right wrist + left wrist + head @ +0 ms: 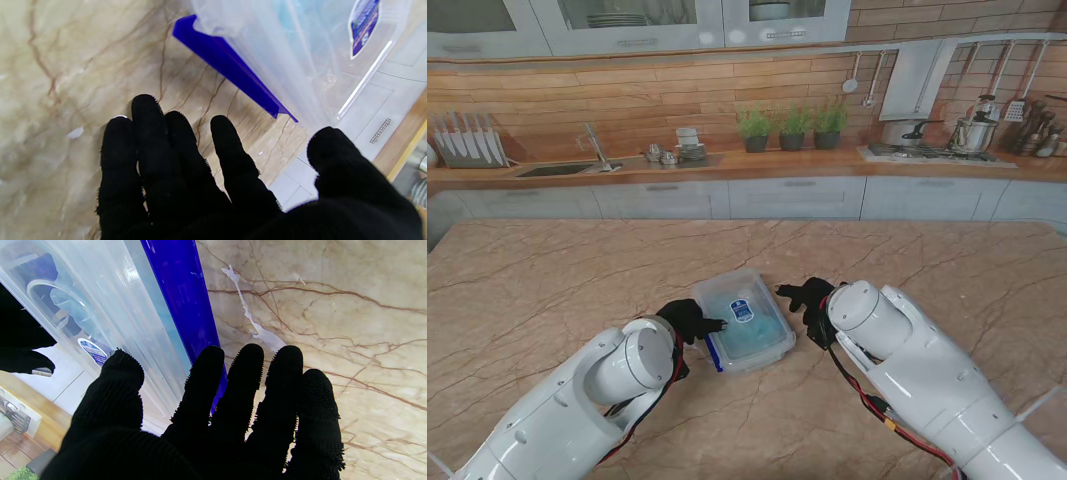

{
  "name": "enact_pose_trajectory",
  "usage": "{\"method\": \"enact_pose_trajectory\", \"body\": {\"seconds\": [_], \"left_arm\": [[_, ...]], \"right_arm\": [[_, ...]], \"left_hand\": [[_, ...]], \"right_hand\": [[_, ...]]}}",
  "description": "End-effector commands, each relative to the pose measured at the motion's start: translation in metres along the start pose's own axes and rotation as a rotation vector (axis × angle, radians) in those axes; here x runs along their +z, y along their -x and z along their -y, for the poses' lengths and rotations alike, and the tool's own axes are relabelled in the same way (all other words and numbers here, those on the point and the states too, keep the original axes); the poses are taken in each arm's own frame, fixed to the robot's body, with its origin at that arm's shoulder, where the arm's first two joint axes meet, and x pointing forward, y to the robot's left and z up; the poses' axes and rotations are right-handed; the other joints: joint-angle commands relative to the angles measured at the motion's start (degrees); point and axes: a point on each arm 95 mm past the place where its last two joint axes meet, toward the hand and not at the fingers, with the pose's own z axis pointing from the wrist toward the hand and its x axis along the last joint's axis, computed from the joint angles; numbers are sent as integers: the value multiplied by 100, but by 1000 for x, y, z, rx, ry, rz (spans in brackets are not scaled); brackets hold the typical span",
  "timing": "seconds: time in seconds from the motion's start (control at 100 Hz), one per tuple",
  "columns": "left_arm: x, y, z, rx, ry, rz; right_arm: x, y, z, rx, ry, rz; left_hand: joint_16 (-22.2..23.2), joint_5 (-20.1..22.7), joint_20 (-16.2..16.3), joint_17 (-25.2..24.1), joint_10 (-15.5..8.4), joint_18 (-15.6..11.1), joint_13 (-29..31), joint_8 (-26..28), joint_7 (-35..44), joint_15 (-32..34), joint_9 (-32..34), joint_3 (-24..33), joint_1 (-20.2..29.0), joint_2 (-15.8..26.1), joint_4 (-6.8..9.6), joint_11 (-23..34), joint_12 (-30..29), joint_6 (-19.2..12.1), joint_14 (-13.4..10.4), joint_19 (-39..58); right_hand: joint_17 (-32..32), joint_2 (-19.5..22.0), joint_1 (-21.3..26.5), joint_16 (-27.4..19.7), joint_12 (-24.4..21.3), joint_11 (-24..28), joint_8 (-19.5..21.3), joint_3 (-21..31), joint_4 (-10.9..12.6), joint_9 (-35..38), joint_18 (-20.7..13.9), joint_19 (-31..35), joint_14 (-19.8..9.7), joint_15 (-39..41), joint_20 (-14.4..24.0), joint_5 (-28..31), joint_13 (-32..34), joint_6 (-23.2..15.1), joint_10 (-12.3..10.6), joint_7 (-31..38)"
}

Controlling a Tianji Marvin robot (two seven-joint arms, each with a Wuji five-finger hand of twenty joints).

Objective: Fold the bubble film and place it into the plastic crate

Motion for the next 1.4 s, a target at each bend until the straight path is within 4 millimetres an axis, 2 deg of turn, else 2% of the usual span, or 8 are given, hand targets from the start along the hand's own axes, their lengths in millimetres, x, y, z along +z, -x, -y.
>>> {"method": "enact_pose_trajectory", "body": {"seconds": [0.0,0.29,0.46,0.74,0.84,1.12,1.2,1.39], "left_arm": [[3,2,-13,-7,37,13],[4,-6,-17,-9,65,12],[4,-15,-25,-23,88,-2],[3,-26,-34,-48,138,-10],[3,-26,-35,-45,142,-11],[0,-22,-34,-53,140,-8],[0,-22,-33,-54,143,-6],[0,-22,-33,-54,150,-5]], "right_arm": [[3,-6,7,4,-12,-10],[16,-11,12,76,-56,19],[21,-7,12,111,-62,50],[27,0,13,211,-81,100],[30,1,13,218,-81,119],[35,8,9,193,-23,175],[36,11,9,165,-4,188],[37,16,9,111,28,210]], "left_hand": [[63,-225,135,-17,-53,-155,145,-44,129,149,110,552,380,-285,-1,161,64,-398,30,236],[77,-117,163,-47,22,-141,158,-60,87,189,163,400,335,105,-1,172,59,-328,73,281],[78,-33,178,-22,11,-112,206,-73,121,211,242,347,388,195,9,195,58,-312,80,304],[63,-30,187,-24,54,-60,166,-94,41,187,186,164,286,403,33,160,34,-252,118,293],[56,-36,188,-30,63,-66,141,-85,5,173,175,102,283,445,44,149,26,-247,113,286],[40,-49,170,-92,62,-90,79,-60,-94,129,120,-30,324,531,67,105,7,-218,133,233],[36,-49,166,-102,69,-86,55,-49,-121,114,93,-70,327,576,72,87,1,-213,141,225],[32,-63,155,-141,81,-108,7,-19,-199,85,41,-172,343,665,84,51,-14,-207,152,203]], "right_hand": [[-58,-118,124,-100,-83,-72,-34,3,147,-137,42,-123,397,-173,-160,-142,-86,-56,153,-103],[80,-135,181,-75,-129,-202,-25,-29,148,-332,252,-150,576,-139,-195,-284,36,-109,147,-158],[136,-222,199,-70,-211,-477,-55,-22,153,-1207,371,-163,663,-164,-253,-1202,-35,-448,-6,-478],[292,-657,320,-21,-291,-610,114,186,163,-2015,435,-69,637,-29,-334,-1773,39,-581,-99,-464],[436,-815,299,153,-300,-542,56,409,104,-2193,368,255,473,388,-251,-1794,255,-523,-96,-468],[654,-1129,262,971,-306,-396,-149,753,-13,-2462,-128,1318,-368,2556,169,-1711,731,-400,-33,-707],[671,-1312,195,1211,-292,-338,-154,815,-29,-2429,-241,1423,-482,3457,223,-1764,964,-421,-37,-804],[817,-1626,33,1292,-214,-151,-177,917,-85,-2182,-315,1543,-687,4382,160,-1730,1656,-425,15,-862]]}}
